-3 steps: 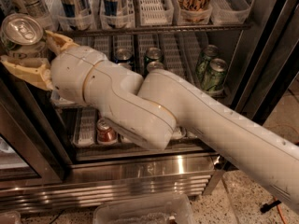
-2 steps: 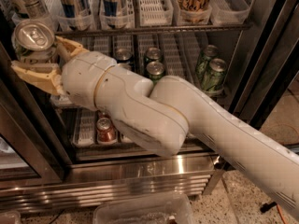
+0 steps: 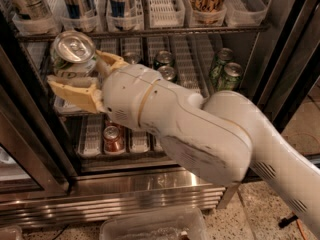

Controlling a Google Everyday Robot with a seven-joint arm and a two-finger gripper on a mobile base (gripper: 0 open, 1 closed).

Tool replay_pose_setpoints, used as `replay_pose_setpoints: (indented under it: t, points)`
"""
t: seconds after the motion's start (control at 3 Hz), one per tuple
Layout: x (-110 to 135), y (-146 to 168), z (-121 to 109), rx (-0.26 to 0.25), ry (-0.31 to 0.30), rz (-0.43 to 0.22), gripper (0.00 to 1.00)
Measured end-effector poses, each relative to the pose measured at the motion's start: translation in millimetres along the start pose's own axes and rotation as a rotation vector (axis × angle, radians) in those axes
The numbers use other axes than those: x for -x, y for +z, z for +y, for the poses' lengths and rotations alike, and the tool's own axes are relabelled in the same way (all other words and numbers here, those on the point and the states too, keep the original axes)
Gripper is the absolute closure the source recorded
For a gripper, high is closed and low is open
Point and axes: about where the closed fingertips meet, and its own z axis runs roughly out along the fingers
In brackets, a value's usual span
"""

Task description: Pick 7up can from top shelf of fridge

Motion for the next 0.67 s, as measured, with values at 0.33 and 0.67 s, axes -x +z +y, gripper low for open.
replay_pose_setpoints:
  t: [0.33, 0.67]
  points:
    - [-1, -33, 2, -0.040, 0.023, 0.060, 1.00]
    - [-12, -71, 8, -0.118, 0.069, 0.128, 1.00]
